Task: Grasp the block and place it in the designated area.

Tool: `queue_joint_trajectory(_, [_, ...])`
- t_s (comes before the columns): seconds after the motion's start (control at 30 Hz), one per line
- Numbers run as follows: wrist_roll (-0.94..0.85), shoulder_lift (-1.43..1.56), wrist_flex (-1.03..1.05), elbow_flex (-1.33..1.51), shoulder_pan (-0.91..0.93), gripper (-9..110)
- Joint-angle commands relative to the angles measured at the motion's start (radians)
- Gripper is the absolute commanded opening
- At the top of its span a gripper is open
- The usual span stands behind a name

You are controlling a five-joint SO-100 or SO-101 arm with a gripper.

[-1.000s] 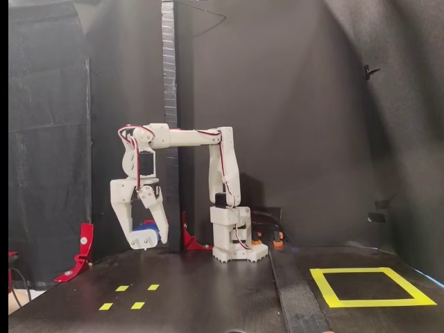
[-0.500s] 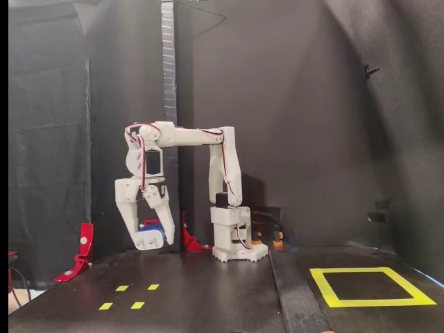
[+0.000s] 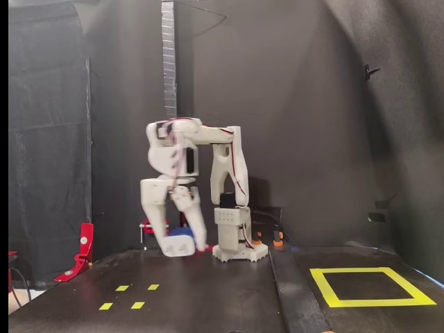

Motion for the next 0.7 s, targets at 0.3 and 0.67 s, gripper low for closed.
queue_joint_trajectory(0.3, [0.299,0.077,0.014,-0.043,-0.307,19])
queue_joint_trajectory(0.67, [0.537,0.077,0.017,-0.044,-0.560,19])
